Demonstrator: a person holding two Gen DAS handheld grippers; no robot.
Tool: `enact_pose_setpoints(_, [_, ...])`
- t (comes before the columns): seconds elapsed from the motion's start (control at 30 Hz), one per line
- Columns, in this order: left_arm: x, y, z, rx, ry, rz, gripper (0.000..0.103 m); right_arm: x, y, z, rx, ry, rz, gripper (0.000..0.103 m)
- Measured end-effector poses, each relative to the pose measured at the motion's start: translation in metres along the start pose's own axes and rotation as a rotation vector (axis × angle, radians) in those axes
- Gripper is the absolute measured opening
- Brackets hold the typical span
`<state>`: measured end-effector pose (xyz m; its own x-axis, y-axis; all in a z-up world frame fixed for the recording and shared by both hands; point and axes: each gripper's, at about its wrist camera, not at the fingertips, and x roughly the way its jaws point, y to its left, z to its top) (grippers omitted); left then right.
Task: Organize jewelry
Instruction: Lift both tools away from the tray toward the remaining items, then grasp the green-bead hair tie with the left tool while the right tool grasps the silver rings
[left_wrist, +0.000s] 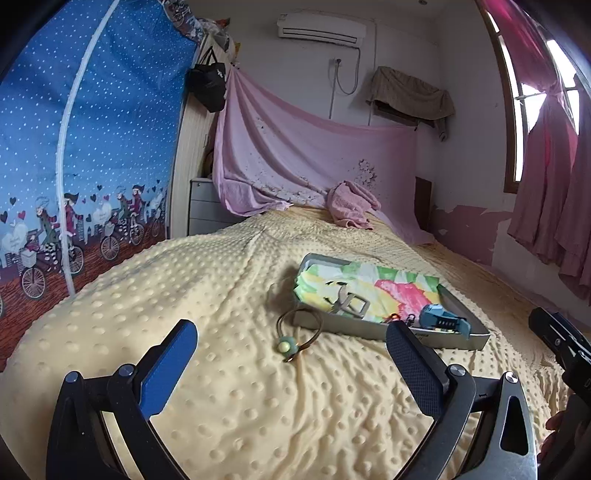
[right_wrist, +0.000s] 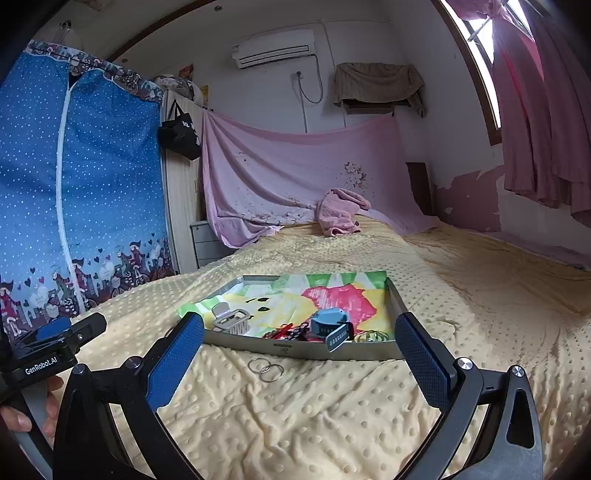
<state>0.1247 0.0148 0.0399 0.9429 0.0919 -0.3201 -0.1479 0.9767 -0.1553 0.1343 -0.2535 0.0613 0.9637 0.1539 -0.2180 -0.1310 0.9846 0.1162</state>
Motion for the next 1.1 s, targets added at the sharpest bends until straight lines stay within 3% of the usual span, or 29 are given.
enact_pose_setpoints(0.33, [0.004,0.012,-0.005,0.002,0.023,0.031,0.103,0.007,0.015,-0.012,-0.046,0.036,0.024,0.101])
enact_pose_setpoints(0.53, [0.027,0.011,-0.004,0.005,0.091,0.050,0.103,0.026,0.017,-0.013,-0.051,0.072,0.047,0.101])
enact_pose_setpoints(0.67, [0.054,0.014,-0.006,-0.006,0.172,0.049,0.103,0.049,0.018,-0.015,-0.062,0.119,0.072,0.101])
enact_pose_setpoints(0.9, [0.087,0.011,-0.009,-0.042,0.231,0.006,0.101,0.089,0.021,-0.032,-0.079,0.260,0.130,0.101])
enact_pose_setpoints(0.97, [0.097,0.006,-0.010,-0.037,0.253,-0.008,0.095,0.100,0.021,-0.036,-0.074,0.290,0.138,0.098])
enact_pose_setpoints(1.1, [0.116,0.001,-0.013,-0.033,0.309,-0.037,0.084,0.125,0.023,-0.043,-0.078,0.362,0.149,0.072])
